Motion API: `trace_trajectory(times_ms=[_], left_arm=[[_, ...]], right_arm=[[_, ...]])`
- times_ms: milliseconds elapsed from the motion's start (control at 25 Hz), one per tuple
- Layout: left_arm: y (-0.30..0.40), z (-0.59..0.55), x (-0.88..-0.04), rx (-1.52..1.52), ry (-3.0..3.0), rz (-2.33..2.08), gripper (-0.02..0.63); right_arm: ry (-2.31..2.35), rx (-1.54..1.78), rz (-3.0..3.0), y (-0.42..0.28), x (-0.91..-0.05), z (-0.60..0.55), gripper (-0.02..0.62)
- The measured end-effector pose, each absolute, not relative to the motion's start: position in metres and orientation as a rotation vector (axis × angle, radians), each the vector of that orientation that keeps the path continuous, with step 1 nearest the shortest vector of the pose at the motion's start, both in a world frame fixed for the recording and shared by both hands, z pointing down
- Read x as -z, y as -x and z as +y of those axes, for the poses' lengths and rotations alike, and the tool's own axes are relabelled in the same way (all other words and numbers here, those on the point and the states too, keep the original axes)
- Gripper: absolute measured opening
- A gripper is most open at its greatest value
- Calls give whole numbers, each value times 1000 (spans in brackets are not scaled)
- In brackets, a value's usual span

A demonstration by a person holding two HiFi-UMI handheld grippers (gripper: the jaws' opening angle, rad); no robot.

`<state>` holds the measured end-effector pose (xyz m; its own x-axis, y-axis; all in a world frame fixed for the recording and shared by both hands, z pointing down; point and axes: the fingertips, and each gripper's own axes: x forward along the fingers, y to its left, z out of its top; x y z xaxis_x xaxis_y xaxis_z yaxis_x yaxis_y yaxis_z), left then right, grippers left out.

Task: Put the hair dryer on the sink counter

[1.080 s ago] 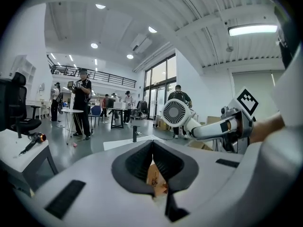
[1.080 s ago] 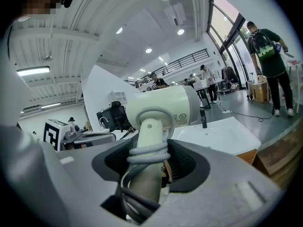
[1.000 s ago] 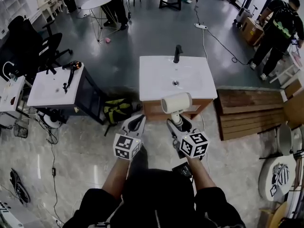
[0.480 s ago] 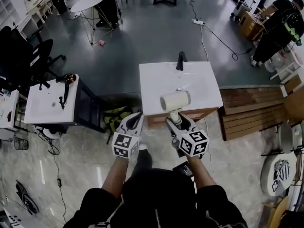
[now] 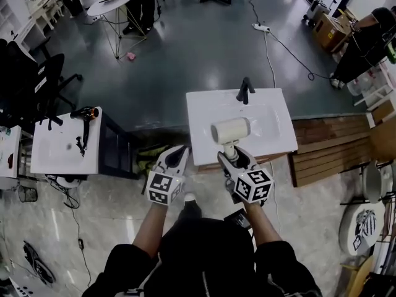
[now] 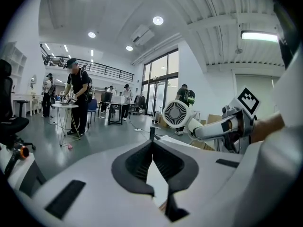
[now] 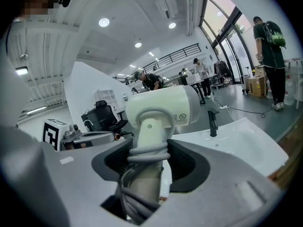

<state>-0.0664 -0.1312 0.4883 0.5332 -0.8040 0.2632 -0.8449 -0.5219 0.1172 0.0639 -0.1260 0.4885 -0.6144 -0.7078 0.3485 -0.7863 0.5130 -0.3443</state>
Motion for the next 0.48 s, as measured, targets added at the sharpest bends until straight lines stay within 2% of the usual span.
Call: trace_trajectory(times_ms=[480], left_arm=[[106,-191,-500,-261,-2540,-1355,12]], right_arm=[[-1324,-724,-2570,-26,-492,-186,225]])
